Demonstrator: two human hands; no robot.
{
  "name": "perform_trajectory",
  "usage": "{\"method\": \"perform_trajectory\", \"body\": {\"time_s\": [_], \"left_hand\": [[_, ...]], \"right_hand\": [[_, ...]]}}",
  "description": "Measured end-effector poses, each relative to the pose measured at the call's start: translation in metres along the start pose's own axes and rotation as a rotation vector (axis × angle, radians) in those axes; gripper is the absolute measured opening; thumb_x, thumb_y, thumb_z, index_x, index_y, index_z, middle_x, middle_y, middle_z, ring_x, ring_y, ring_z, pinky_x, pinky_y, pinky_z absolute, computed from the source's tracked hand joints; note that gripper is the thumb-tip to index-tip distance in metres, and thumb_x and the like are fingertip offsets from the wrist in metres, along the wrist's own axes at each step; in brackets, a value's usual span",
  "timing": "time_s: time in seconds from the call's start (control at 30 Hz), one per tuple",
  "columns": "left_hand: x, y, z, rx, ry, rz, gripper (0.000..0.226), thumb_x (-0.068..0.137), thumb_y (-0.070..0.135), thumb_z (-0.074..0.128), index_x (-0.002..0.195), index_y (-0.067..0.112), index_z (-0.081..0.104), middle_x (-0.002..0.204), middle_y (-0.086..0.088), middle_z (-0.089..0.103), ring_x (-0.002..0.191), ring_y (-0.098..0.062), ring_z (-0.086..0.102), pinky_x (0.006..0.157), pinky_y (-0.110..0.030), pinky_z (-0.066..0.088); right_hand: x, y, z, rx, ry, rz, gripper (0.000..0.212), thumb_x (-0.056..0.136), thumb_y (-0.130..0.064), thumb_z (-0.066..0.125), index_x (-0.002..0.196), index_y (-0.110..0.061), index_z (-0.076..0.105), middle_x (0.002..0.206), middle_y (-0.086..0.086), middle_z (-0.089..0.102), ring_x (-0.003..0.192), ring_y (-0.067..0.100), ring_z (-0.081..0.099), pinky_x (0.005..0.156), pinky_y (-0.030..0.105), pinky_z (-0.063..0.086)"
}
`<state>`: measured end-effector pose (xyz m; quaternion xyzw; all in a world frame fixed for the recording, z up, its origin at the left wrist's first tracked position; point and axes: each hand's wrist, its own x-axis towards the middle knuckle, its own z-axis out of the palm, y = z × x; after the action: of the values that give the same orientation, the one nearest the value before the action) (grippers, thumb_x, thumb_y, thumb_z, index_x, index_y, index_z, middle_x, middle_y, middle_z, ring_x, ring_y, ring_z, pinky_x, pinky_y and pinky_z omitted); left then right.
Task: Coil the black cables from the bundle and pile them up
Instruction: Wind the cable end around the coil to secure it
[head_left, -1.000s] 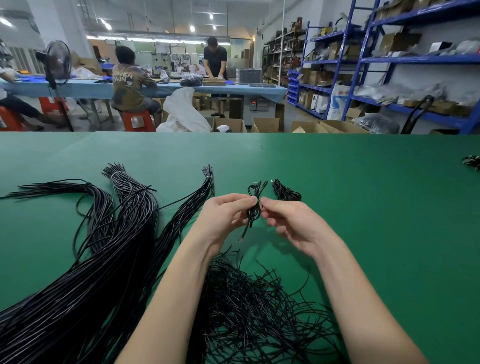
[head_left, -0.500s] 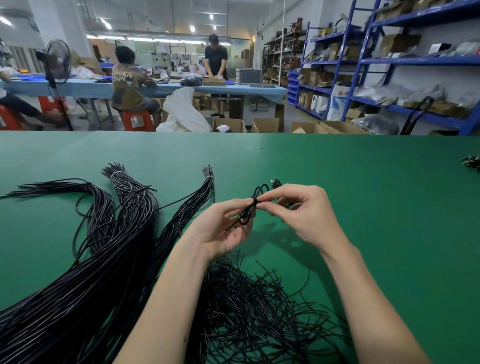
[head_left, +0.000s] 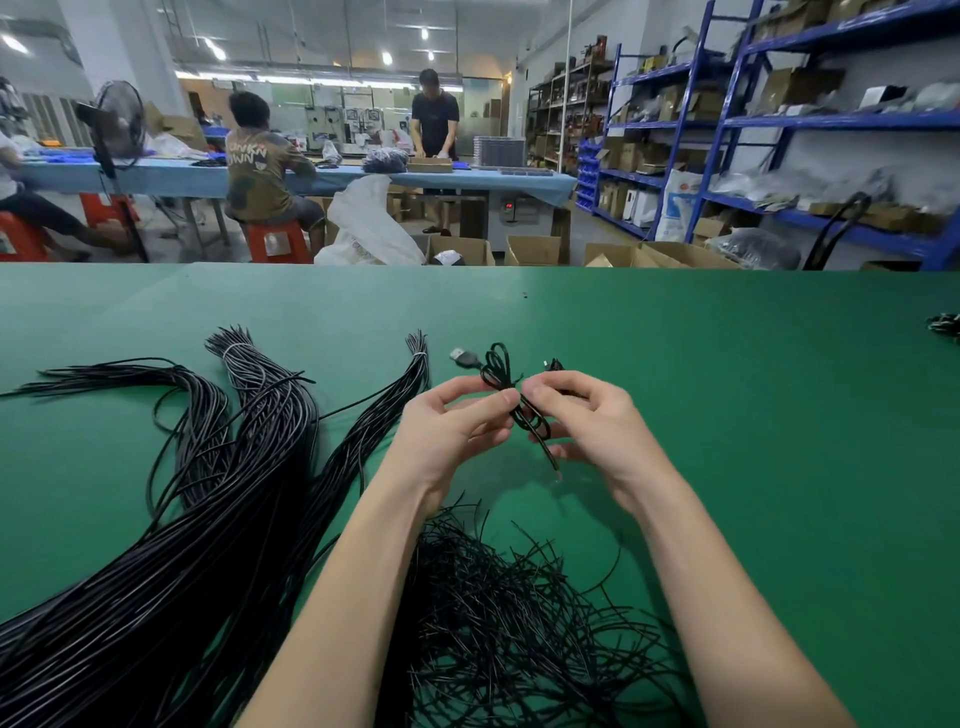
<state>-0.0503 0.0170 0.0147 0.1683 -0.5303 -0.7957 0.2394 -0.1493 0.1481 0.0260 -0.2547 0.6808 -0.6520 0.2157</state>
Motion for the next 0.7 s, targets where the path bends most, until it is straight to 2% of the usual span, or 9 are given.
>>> {"method": "perform_trajectory", "body": {"time_s": [0.07,0.13,0.23,0.37,0.5,0.7], "left_hand": [[0.001,0.0,0.001,-0.031,0.045,-0.003,0.047,0.077,0.004,0.082,0.119,0.001,0.061,0.076,-0.007,0.073,0.063,-0.015,0.067,0.064,-0.021,0.057],[0.002,-0.001,0.0,-0.031,0.067,0.0,0.055,0.077,0.005,0.083,0.125,-0.002,0.059,0.076,-0.006,0.073,0.062,-0.014,0.068,0.064,-0.021,0.056],[0.003,-0.003,-0.001,-0.049,0.071,0.0,0.048,0.077,0.008,0.084,0.119,-0.001,0.063,0.077,-0.004,0.074,0.064,-0.014,0.069,0.064,-0.021,0.057],[0.005,-0.005,-0.003,-0.055,0.027,0.026,0.023,0.076,0.013,0.083,0.096,0.01,0.071,0.089,-0.003,0.077,0.078,-0.011,0.073,0.065,-0.019,0.056],[0.004,-0.003,-0.002,-0.008,-0.015,0.057,0.048,0.067,0.024,0.084,0.111,0.01,0.069,0.098,-0.004,0.078,0.083,-0.012,0.073,0.059,-0.016,0.051],[0.005,-0.006,-0.004,0.03,0.029,0.091,0.042,0.075,0.017,0.084,0.111,0.012,0.062,0.092,-0.005,0.078,0.076,-0.014,0.071,0.058,-0.019,0.05]], "right_hand": [[-0.002,-0.003,-0.01,-0.069,-0.057,0.0,0.02,0.085,-0.032,0.08,0.098,-0.018,0.073,0.083,-0.005,0.078,0.066,0.01,0.069,0.054,0.018,0.051],[-0.003,-0.005,-0.016,-0.105,-0.11,0.016,0.02,0.083,-0.025,0.083,0.097,-0.012,0.074,0.08,-0.001,0.077,0.064,0.011,0.068,0.055,0.019,0.053],[-0.004,-0.006,-0.021,-0.119,-0.142,0.061,0.023,0.081,-0.018,0.084,0.099,-0.007,0.075,0.082,0.002,0.078,0.065,0.011,0.07,0.058,0.019,0.055],[-0.004,-0.006,-0.022,-0.072,-0.184,0.101,0.018,0.08,-0.009,0.084,0.096,-0.005,0.075,0.084,0.01,0.078,0.066,0.011,0.07,0.057,0.016,0.054],[-0.002,-0.005,-0.02,0.048,-0.199,0.13,0.034,0.08,-0.007,0.083,0.11,-0.009,0.069,0.087,0.014,0.078,0.063,0.013,0.068,0.056,0.017,0.054],[0.0,-0.002,-0.015,0.038,-0.114,0.139,0.037,0.077,-0.011,0.086,0.11,-0.014,0.069,0.083,0.011,0.078,0.059,0.011,0.066,0.051,0.015,0.05]]}}
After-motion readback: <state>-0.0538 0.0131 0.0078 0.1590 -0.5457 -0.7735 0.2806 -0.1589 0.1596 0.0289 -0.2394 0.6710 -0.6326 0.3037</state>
